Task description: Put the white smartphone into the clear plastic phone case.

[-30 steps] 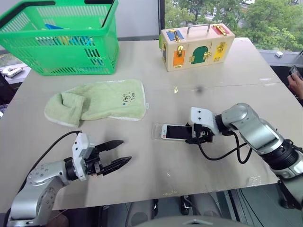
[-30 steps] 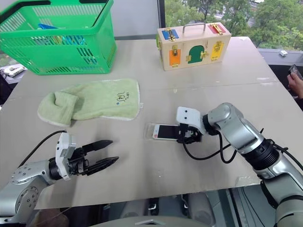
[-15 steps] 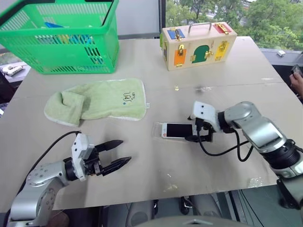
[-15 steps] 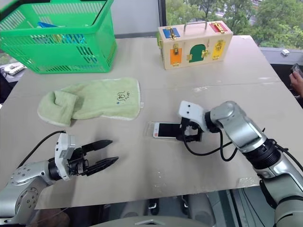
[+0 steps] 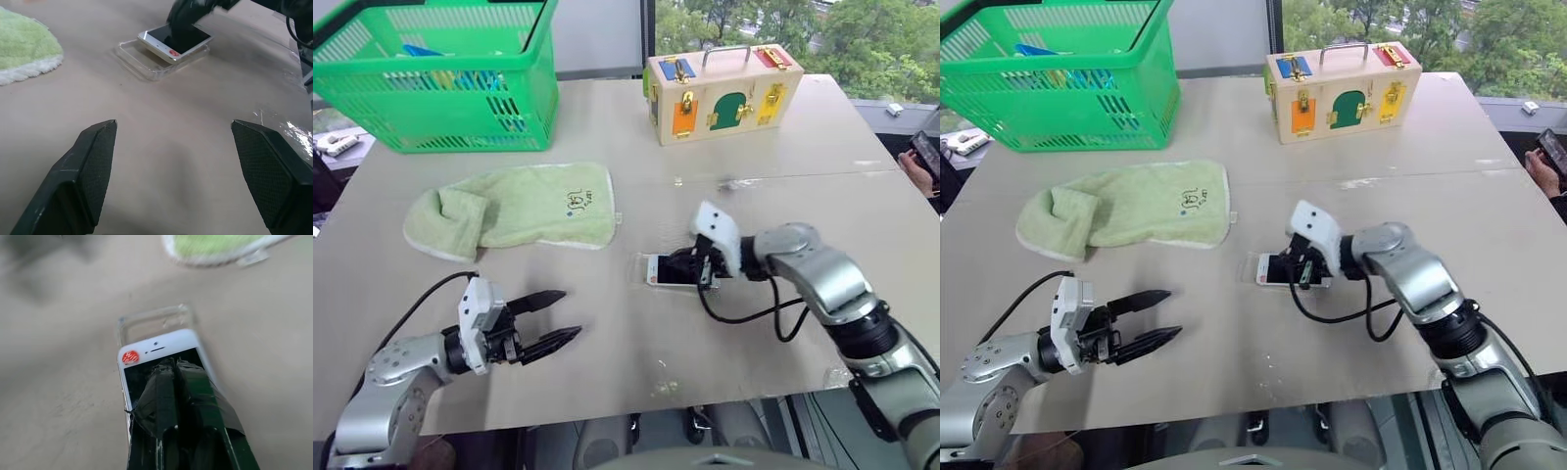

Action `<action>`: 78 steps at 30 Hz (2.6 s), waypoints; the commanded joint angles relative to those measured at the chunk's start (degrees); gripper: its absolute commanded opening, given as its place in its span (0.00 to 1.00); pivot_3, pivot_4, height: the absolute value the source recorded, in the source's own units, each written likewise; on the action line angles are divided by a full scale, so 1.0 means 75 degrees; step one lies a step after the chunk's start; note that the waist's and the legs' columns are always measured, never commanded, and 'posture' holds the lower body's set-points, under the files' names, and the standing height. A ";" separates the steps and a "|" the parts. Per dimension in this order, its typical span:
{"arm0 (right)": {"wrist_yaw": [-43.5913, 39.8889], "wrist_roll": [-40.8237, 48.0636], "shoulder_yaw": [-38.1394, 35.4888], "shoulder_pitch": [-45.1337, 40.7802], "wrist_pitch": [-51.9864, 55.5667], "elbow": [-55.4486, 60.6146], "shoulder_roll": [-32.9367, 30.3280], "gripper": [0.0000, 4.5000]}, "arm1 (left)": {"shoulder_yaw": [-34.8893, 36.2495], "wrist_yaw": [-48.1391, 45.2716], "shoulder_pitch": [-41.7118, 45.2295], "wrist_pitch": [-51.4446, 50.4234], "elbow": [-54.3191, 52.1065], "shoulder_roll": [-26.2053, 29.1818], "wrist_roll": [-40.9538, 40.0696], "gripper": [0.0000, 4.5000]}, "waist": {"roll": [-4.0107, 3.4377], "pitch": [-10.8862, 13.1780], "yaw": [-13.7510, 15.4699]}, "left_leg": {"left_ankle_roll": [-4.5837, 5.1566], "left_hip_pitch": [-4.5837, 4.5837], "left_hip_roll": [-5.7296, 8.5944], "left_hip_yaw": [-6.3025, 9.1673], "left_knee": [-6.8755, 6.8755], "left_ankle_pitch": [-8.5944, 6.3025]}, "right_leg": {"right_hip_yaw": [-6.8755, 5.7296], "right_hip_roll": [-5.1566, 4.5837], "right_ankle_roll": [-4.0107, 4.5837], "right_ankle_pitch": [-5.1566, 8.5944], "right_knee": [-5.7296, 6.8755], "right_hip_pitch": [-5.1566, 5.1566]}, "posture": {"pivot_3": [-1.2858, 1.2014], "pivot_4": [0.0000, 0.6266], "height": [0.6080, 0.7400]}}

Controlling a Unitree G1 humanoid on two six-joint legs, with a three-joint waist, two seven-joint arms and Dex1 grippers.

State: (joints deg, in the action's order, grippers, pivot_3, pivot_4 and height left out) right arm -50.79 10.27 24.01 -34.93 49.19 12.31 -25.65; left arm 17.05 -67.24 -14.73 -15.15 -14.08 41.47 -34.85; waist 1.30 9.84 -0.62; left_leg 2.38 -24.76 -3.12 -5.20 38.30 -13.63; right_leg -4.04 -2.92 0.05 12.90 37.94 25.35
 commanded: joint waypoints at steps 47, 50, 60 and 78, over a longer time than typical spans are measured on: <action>-0.1093 0.1123 0.0661 0.0113 0.0293 0.0488 -0.0914 0.00 | 0.0733 0.3666 0.1837 -0.4329 -0.3862 0.1302 -0.3646 0.86 | -0.0036 -0.0058 -0.0024 | -0.0001 0.0075 0.0003 0.0005 -0.0048 -0.0002 | -0.0005 0.0001 -0.0021 0.0000 -0.0032 -0.0061 | 0.52 0.24 1.00; -0.0974 0.0882 0.0799 0.0021 0.0088 0.0211 -0.0844 0.00 | 0.0738 0.3861 0.1769 -0.4405 -0.3921 0.1351 -0.3791 0.86 | -0.0035 -0.0052 -0.0011 | -0.0003 0.0075 -0.0001 0.0012 -0.0048 -0.0001 | -0.0008 0.0012 -0.0021 0.0000 -0.0031 -0.0061 | 0.52 0.24 1.00; -0.0806 0.0907 0.0594 -0.0090 0.0065 -0.0030 -0.0516 0.00 | 0.0427 0.3987 0.1384 -0.3878 -0.2362 0.0836 -0.2544 0.86 | -0.0039 -0.0048 0.0028 | -0.0005 0.0086 0.0000 0.0002 -0.0046 0.0000 | -0.0002 0.0013 0.0005 0.0015 -0.0025 -0.0064 | 0.52 0.24 1.00; -0.0605 0.1417 0.0111 -0.0068 0.0245 -0.0055 0.0146 0.00 | 0.0198 0.0838 -0.0093 -0.0291 0.0307 0.0065 -0.0257 0.86 | -0.0036 -0.0046 -0.0005 | -0.0007 0.0059 -0.0001 -0.0018 -0.0060 -0.0003 | 0.0001 -0.0014 0.0012 0.0011 -0.0028 -0.0028 | 0.52 0.24 1.00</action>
State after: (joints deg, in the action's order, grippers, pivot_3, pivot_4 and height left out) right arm -55.19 20.52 26.04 -34.70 52.74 10.38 -24.59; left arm 17.12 -58.86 -14.96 -19.91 -12.66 42.10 -37.25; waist 1.03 9.50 -0.66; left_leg 2.34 -24.36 -3.13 -5.33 37.85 -13.65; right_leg -4.04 -3.03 0.16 12.97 37.72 25.18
